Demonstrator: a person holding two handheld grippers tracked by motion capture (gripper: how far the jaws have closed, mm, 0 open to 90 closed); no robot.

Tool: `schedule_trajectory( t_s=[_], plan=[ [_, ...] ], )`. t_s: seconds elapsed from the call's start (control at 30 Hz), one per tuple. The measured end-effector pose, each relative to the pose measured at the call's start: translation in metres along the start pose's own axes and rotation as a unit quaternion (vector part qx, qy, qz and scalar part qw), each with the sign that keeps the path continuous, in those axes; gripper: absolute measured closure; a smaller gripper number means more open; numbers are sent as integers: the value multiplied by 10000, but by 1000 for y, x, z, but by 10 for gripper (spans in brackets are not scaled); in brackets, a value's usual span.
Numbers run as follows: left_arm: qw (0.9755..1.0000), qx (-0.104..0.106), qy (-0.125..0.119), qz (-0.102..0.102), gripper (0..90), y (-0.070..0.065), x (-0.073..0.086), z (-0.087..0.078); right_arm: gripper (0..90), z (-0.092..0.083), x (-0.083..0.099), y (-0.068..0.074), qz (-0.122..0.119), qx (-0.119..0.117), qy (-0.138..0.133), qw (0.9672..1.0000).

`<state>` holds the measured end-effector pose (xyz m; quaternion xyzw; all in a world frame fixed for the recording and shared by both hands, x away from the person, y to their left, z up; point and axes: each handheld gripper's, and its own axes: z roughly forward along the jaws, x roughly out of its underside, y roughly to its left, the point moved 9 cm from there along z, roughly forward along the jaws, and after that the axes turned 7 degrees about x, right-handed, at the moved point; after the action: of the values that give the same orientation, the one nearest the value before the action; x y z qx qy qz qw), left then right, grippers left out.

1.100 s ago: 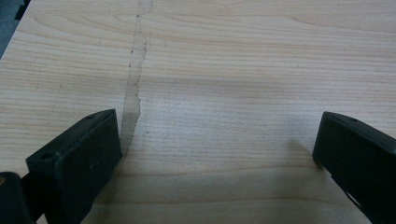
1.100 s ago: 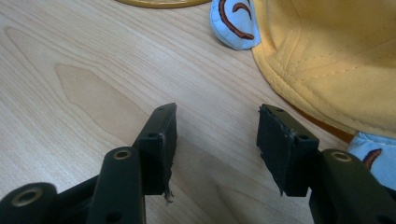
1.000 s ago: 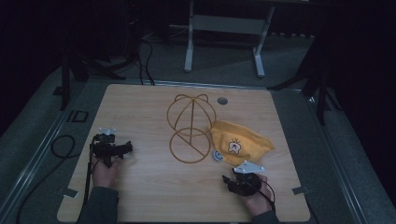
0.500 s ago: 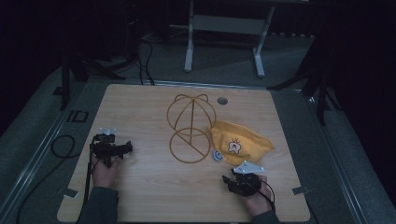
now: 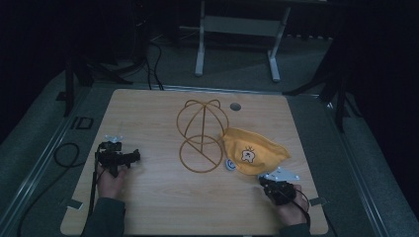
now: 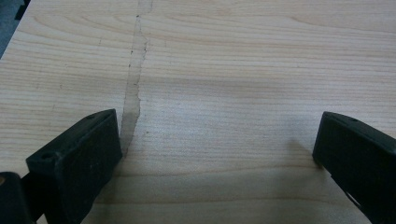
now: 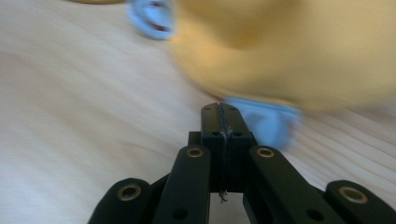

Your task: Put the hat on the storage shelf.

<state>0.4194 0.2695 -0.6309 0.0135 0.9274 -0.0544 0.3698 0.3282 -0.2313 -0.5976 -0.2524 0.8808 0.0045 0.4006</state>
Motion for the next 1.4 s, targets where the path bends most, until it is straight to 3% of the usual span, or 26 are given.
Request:
schedule_trajectory(
  t_s=[0.2,0.53,0.67,0.87,1.03,1.2,1.4],
  plan=[
    [10000,0,1,-2,11,0,0,0,900,6,4,-31,180,507,116,9985],
    [10000,2,0,-5,11,0,0,0,855,23,15,-41,-41,724,462,9963],
    [10000,0,0,-3,11,0,0,0,829,20,13,-32,-155,479,338,9982],
    [10000,-1,1,3,11,0,0,0,760,7,7,-2,-687,59,61,9976],
    [10000,1,0,-2,11,0,0,0,705,-4,-3,22,-1255,-272,-431,9908],
    [10000,0,1,2,11,0,0,0,659,6,-9,24,-1432,-318,-501,9879],
    [10000,1,1,2,11,0,0,0,620,21,-8,18,-1464,-313,-369,9880]
  ],
)
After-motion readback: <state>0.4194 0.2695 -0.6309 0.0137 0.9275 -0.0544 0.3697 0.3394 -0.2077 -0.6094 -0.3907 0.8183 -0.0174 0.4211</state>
